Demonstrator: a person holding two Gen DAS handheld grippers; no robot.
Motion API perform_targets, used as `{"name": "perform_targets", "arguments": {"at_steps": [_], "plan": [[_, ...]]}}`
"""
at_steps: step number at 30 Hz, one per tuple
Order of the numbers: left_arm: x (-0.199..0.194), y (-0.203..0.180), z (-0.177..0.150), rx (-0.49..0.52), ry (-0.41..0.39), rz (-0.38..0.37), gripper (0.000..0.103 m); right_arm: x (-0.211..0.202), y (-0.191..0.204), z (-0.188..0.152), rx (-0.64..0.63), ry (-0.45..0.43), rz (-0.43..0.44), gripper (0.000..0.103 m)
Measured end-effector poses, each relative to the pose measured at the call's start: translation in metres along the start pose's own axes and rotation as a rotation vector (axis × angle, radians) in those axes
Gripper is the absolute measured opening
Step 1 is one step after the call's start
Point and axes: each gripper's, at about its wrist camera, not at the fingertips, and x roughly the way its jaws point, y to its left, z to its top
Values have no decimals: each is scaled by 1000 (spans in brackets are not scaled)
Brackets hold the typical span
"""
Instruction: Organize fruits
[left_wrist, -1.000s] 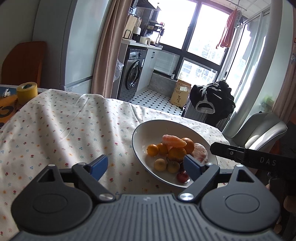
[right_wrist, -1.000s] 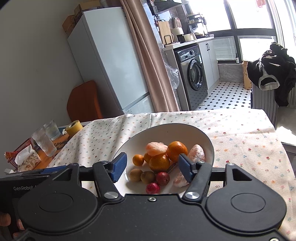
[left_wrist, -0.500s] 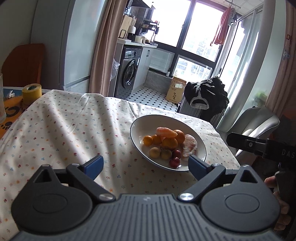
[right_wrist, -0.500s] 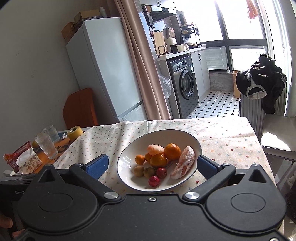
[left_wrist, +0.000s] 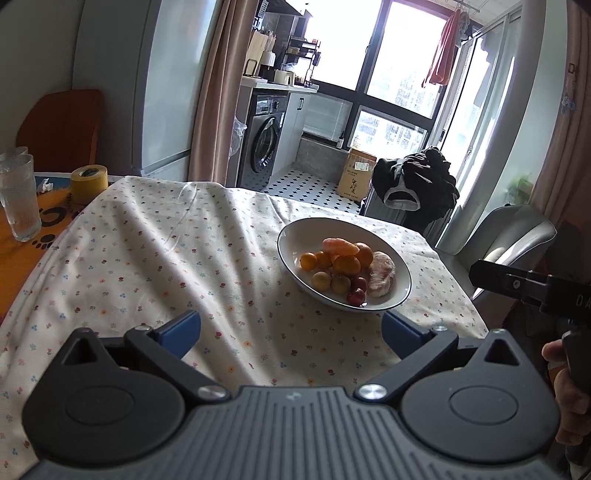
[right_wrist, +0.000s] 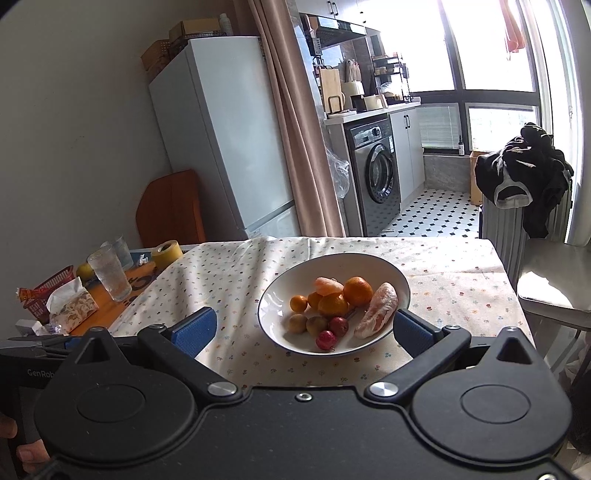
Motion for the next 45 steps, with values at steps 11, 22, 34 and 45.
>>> {"name": "perform_targets", "arguments": {"at_steps": [11, 22, 34, 45], "plan": [[-33, 12, -16, -4, -12, 12, 103, -28, 19, -11, -21, 1, 13, 103], [-55, 14, -27, 19, -31, -2, 103, -60, 31, -24, -37, 14, 9, 103], [-62, 16, -25, 27, -31, 13, 103, -66, 31, -20, -24, 25, -14, 103], [-67, 7, -24, 62, -39, 10, 103, -70, 34, -19, -39, 20, -1, 103]]}}
